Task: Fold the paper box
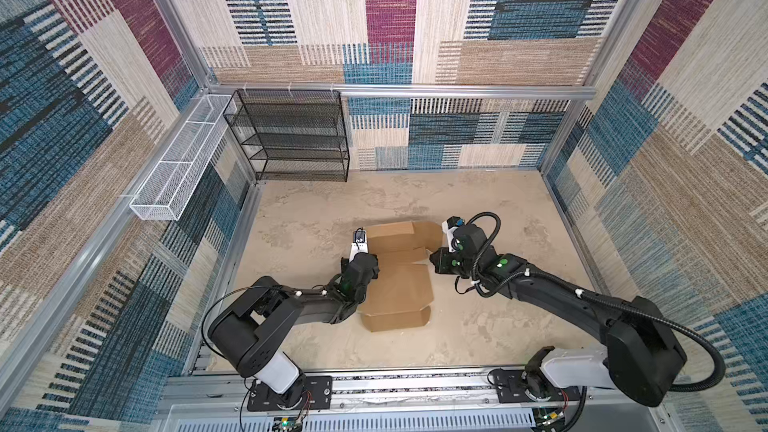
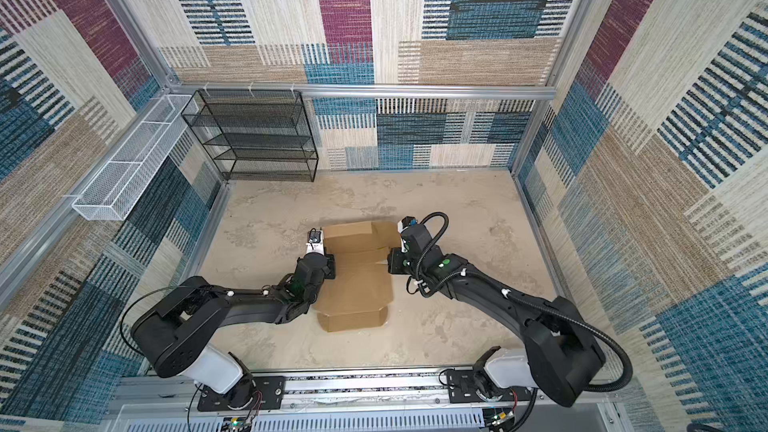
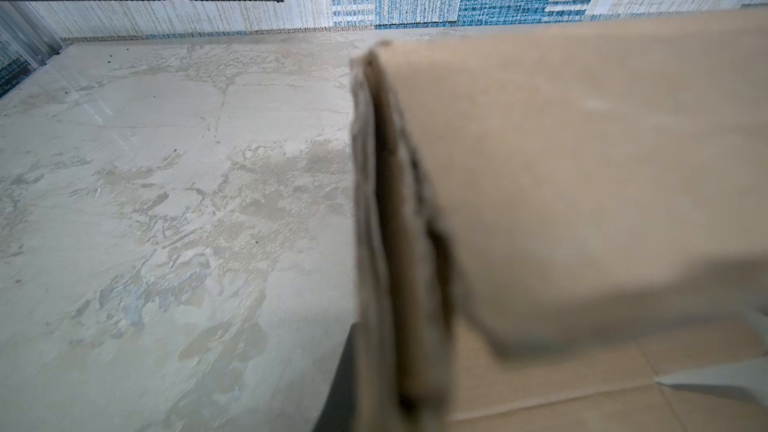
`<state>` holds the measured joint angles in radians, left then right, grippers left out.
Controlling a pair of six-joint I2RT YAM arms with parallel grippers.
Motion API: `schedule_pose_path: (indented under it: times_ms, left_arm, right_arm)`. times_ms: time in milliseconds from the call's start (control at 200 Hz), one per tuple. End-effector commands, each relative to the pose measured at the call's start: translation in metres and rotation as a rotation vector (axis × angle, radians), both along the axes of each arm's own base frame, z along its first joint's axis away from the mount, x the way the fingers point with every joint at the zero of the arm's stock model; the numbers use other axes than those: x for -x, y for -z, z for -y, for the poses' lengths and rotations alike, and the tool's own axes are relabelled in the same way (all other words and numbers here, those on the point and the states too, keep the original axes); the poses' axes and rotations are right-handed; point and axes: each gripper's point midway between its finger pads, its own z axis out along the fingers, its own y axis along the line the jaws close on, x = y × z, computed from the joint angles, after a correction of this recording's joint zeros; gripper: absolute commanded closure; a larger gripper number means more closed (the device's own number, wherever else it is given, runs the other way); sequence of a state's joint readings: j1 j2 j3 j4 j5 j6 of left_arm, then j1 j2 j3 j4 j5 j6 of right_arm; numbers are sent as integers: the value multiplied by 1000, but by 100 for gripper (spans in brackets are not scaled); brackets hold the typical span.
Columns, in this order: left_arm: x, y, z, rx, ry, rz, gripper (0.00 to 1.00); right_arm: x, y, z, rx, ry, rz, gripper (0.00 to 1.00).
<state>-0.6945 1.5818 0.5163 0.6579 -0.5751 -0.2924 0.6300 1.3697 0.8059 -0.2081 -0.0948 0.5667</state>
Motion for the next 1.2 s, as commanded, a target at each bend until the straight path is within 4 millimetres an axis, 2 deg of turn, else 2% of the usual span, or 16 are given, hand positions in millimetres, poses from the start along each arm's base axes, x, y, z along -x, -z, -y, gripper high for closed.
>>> schedule_pose_path:
  times_ms: [0, 145, 406, 651, 681, 921, 1192]
  left_arm:
    - [1, 0, -3, -13, -8, -12, 100]
    - [1, 3, -2, -16, -4, -18, 100]
    - [1, 5, 0, -4, 2, -26, 100]
    - [2, 4, 1, 1, 4, -25, 100]
    - [4, 10, -1, -18, 2, -51, 100]
    - [3, 9, -2, -11, -15, -56, 100]
    - [2, 11, -2, -8, -26, -69, 100]
  right_arm:
    - [-17, 6, 1, 46, 33, 26, 91]
    - [-32, 22, 8, 137, 72, 25, 93]
    - [-41, 57, 11, 187, 108, -14, 94]
    - [-45, 67, 7, 173, 108, -13, 94]
    - [-45, 68, 6, 170, 109, -16, 94]
    - [-36, 59, 10, 145, 105, -6, 93]
    - [-5, 21, -9, 73, 20, 49, 93]
